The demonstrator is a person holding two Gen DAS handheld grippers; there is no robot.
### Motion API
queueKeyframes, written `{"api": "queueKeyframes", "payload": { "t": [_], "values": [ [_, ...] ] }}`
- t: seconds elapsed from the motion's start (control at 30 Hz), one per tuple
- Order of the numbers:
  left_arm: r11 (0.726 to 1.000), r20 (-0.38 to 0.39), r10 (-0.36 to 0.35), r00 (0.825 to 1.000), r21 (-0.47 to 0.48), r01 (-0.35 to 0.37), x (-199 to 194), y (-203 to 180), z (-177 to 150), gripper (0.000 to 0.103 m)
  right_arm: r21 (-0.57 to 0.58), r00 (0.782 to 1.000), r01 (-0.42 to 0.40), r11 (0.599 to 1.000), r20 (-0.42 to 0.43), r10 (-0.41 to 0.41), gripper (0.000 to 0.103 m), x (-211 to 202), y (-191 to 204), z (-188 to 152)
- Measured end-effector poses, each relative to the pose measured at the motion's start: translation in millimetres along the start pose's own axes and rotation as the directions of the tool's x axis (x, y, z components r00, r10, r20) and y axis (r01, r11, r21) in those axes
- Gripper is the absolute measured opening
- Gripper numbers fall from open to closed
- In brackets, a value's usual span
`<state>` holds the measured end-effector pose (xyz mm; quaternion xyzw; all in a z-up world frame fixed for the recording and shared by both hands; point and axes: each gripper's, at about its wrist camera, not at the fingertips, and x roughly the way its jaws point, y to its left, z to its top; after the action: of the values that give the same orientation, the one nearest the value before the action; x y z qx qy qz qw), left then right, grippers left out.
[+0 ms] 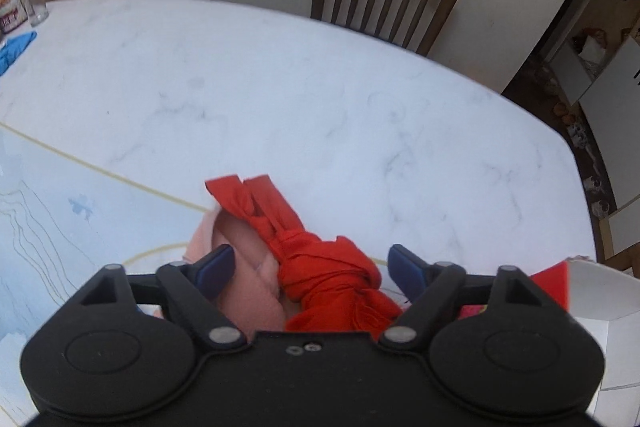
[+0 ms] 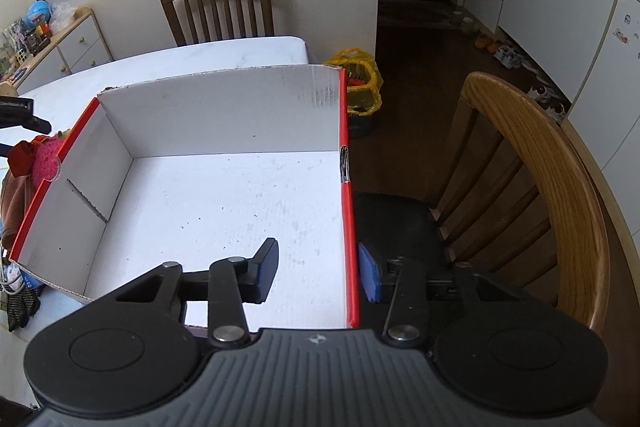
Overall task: Organize objects
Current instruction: 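Close the left gripper on the red cloth and lift it, then carry the red cloth into the white box and open the left gripper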
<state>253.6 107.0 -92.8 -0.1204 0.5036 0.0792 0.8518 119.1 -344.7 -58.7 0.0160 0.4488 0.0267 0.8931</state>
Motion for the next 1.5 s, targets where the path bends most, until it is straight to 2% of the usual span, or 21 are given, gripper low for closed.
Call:
{"api": "queueKeyframes", "payload": {
  "t": [0.13,0.3,0.4,0.6,0.83,1.07,1.33,1.5],
  "values": [
    [1.000,-0.015,0.003,1.000,-0.015,-0.003,7.6,2.3,2.5,0.068,-0.002,1.000,0.011,1.000,-0.013,-0.011,0.035,3.6,-0.9,0.2],
    [0.999,-0.006,-0.024,1.000,-0.027,0.024,5.1,2.4,3.6,0.045,0.001,1.000,0.015,1.000,-0.017,-0.015,0.032,4.9,-2.2,1.0],
    [0.999,0.004,-0.029,1.000,-0.018,0.029,1.7,0.7,2.6,0.036,-0.003,0.999,0.023,1.000,-0.023,-0.024,0.029,6.8,-1.0,2.0],
    [0.999,0.034,-0.042,0.999,-0.014,0.042,-8.5,-0.6,1.0,0.026,-0.012,0.999,0.039,0.999,-0.036,-0.040,0.023,9.2,-0.9,2.5],
    [0.998,0.088,-0.059,0.994,-0.007,0.060,-38.0,-6.7,-0.8,0.025,-0.010,0.998,0.051,0.999,-0.037,-0.051,0.011,10.5,-5.1,2.1],
    [0.996,0.133,-0.089,0.987,0.043,0.084,-72.6,-23.6,-9.5,0.025,-0.001,0.999,0.040,0.999,-0.038,-0.040,0.007,10.1,-9.4,0.6],
    [0.982,0.177,-0.165,0.970,0.120,0.145,-116.1,-52.9,-20.3,0.025,0.010,0.999,0.020,1.000,-0.034,-0.020,0.006,10.4,-12.6,0.6],
    [0.959,0.179,-0.246,0.953,0.186,0.213,-136.5,-80.8,-32.5,0.025,0.004,1.000,0.008,1.000,-0.027,-0.008,0.006,7.9,-14.2,0.4]
  ]
}}
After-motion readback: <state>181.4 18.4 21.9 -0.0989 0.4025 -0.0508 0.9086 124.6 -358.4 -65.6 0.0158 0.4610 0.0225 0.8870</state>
